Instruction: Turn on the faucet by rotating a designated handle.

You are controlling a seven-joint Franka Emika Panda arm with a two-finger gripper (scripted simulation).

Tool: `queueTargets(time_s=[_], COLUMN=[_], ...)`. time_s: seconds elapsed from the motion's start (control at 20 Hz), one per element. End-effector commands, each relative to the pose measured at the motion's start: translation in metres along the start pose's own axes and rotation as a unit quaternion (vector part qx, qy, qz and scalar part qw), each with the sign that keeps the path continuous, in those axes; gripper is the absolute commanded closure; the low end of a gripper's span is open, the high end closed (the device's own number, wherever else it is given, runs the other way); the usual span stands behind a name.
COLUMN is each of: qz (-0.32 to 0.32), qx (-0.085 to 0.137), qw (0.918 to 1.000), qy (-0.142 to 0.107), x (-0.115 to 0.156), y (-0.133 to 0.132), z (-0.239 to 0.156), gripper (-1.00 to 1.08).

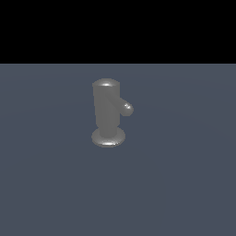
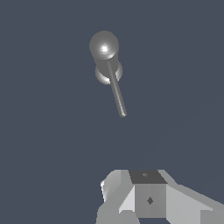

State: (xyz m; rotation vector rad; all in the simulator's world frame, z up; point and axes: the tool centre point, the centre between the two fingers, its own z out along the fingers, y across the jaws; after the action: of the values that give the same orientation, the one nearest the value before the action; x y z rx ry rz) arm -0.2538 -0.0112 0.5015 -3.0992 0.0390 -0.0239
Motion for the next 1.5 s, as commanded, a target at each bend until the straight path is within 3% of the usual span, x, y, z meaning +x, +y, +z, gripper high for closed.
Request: queueTargets(time_s=[0.0,0.6,1.45], qz=[0.000,-0.017,-0.087], qx=[0.000,-0.003,-0.013], qw=[1.0000,0.9998,0.9961], qy=[0.000,-0.001,-0.007], x=[0.000,0.005,0.021], y=[0.000,-0.005,-0.023], z=[0.000,0.036,0.180], gripper=[1.08,1.08,1.08])
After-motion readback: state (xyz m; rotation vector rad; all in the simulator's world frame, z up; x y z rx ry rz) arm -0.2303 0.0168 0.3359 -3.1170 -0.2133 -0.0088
